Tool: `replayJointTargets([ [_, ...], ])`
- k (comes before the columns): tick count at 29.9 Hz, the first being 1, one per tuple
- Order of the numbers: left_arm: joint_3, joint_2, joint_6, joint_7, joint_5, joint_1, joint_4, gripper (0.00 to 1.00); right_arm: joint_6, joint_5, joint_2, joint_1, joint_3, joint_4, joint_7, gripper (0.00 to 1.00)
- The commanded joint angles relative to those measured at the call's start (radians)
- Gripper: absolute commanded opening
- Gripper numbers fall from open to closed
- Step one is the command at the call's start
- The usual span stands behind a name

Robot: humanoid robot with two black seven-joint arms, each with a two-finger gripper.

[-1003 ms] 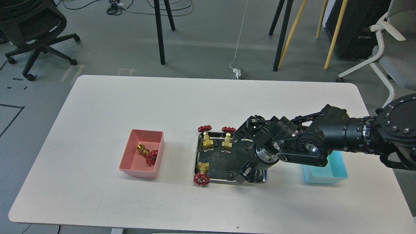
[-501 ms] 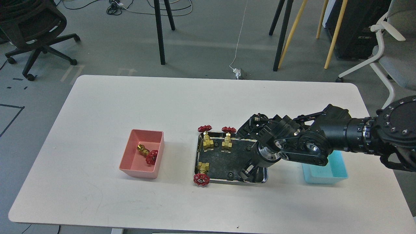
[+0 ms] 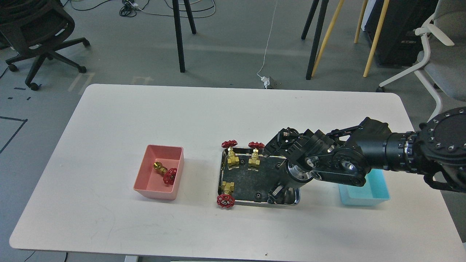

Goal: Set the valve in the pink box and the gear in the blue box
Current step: 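Lower and close the right gripper on the dark gear, then lift the gear and carry it with the right gripper over the blue box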

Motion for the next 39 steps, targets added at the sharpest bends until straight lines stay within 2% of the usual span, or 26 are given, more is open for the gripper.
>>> replayJointTargets([
  [1, 0.0, 0.0, 0.001, 0.0, 0.0, 0.0, 0.002, 0.94, 0.0, 0.0, 0.0, 0.003, 0.0, 0.004, -0.002, 0.41],
  [4, -0.001, 0.0, -0.001, 0.0, 0.0, -0.002, 0.018, 0.94, 0.0, 0.001, 0.0, 0.006, 0.0, 0.007, -0.004, 0.38],
  [25, 0.0, 0.002, -0.001, 0.0, 0.0, -0.006, 0.021, 0.94, 0.0, 0.005, 0.0, 0.008, 0.0, 0.017, -0.002, 0.39],
  [31, 0.0, 0.002, -0.002, 0.0, 0.0, -0.009, 0.035, 0.94, 0.0, 0.005, 0.0, 0.01, 0.0, 0.019, -0.002, 0.22],
  [39, 0.0, 0.002, -0.001, -0.002, 0.0, -0.008, 0.037, 0.94, 0.0, 0.003, -0.001, 0.016, 0.0, 0.024, -0.004, 0.12],
])
